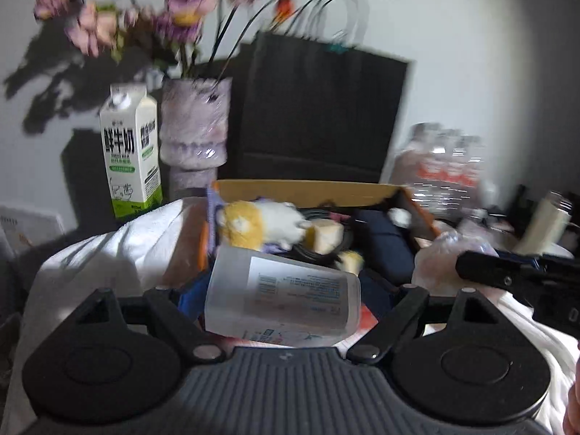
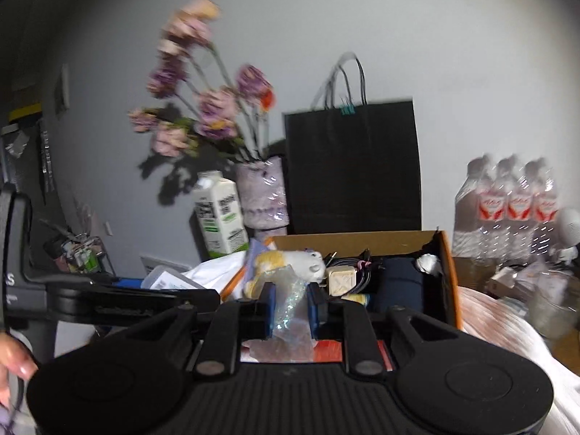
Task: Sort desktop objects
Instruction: 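Drop the clear box into the box with the left gripper while the right gripper drops the clear bag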
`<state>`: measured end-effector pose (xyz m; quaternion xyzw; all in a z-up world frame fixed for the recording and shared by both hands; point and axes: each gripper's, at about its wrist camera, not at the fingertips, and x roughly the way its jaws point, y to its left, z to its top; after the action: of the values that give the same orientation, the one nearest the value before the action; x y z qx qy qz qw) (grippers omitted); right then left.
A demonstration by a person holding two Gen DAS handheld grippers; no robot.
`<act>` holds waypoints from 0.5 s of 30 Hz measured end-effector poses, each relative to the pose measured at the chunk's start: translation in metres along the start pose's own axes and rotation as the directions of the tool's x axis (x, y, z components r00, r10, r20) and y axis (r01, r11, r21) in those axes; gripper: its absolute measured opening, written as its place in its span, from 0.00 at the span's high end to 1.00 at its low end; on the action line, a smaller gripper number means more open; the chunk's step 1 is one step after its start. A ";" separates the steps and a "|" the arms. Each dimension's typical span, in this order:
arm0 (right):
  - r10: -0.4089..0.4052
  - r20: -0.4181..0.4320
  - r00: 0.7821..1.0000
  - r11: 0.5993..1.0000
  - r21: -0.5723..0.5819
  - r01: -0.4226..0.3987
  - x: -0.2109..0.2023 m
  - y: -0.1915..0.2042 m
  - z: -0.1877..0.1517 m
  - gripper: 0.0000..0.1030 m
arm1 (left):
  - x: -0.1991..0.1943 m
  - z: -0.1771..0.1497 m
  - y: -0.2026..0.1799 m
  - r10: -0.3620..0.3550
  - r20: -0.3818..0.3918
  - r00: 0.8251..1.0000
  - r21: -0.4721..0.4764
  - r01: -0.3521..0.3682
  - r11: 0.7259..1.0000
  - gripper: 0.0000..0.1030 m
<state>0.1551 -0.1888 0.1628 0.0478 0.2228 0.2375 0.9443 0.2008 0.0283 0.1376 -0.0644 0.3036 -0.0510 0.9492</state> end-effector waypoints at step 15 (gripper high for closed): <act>-0.017 -0.294 0.956 0.994 0.099 0.048 0.179 -0.032 -0.004 0.58 | 0.081 0.018 0.034 -0.022 -0.110 0.994 -0.082 0.013 0.997 0.11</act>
<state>0.3079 -0.1331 0.0823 0.0581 0.3733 0.2144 0.9007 0.2788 0.0528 0.1007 -0.1026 0.3573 -0.0503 0.9270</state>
